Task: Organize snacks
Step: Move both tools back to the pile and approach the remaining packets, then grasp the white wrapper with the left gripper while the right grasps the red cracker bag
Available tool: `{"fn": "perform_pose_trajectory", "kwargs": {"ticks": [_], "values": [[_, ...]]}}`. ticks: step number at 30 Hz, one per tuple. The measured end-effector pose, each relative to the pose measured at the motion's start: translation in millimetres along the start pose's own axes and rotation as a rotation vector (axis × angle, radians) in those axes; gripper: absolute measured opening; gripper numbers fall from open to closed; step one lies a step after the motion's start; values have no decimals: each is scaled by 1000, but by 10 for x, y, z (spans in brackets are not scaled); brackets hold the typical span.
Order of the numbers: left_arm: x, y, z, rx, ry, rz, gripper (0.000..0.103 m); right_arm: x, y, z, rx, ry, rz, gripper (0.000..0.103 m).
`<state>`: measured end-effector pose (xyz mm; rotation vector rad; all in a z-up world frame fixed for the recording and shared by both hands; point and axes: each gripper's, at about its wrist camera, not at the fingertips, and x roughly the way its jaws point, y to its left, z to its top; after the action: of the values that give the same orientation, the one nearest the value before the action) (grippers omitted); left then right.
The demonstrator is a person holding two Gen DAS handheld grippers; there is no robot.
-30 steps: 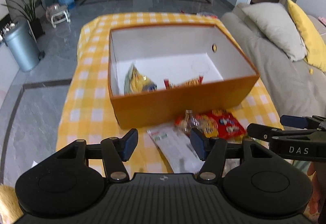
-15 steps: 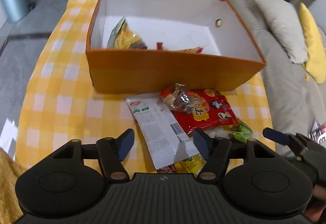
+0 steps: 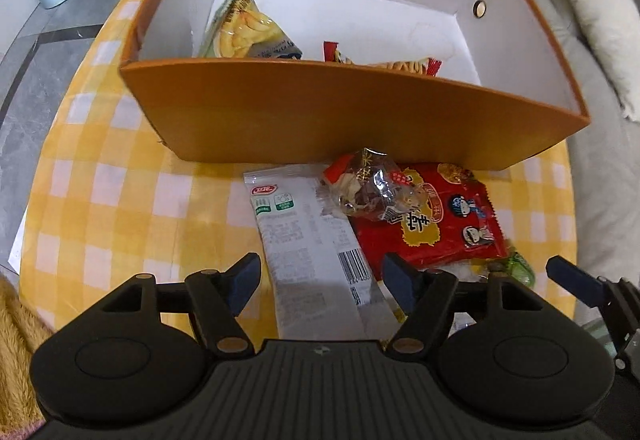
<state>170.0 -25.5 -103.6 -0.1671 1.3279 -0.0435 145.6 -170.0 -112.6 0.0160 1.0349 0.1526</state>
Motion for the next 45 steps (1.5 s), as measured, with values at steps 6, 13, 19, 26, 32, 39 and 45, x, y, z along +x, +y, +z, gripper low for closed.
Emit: {"fn": "perform_pose_trajectory", "kwargs": {"ticks": [6,13,19,26,32,39,45], "values": [[121,-66,36,55,22,73,81,112,-6,47,-18,28,20,88],[66,86,52,73,34,78,71,212,61,77,-65,31,51,99],[79,231,92,99,30,102,71,381,173,123,-106,53,38,99],[213,310,125,109,49,107,74,601,296,184,-124,93,33,99],[263,444,181,100,67,100,80,726,433,231,-184,108,29,100],[293,614,265,82,90,85,80,845,479,274,-202,130,17,100],[301,659,210,94,98,92,81,889,418,286,-179,151,24,100]]}}
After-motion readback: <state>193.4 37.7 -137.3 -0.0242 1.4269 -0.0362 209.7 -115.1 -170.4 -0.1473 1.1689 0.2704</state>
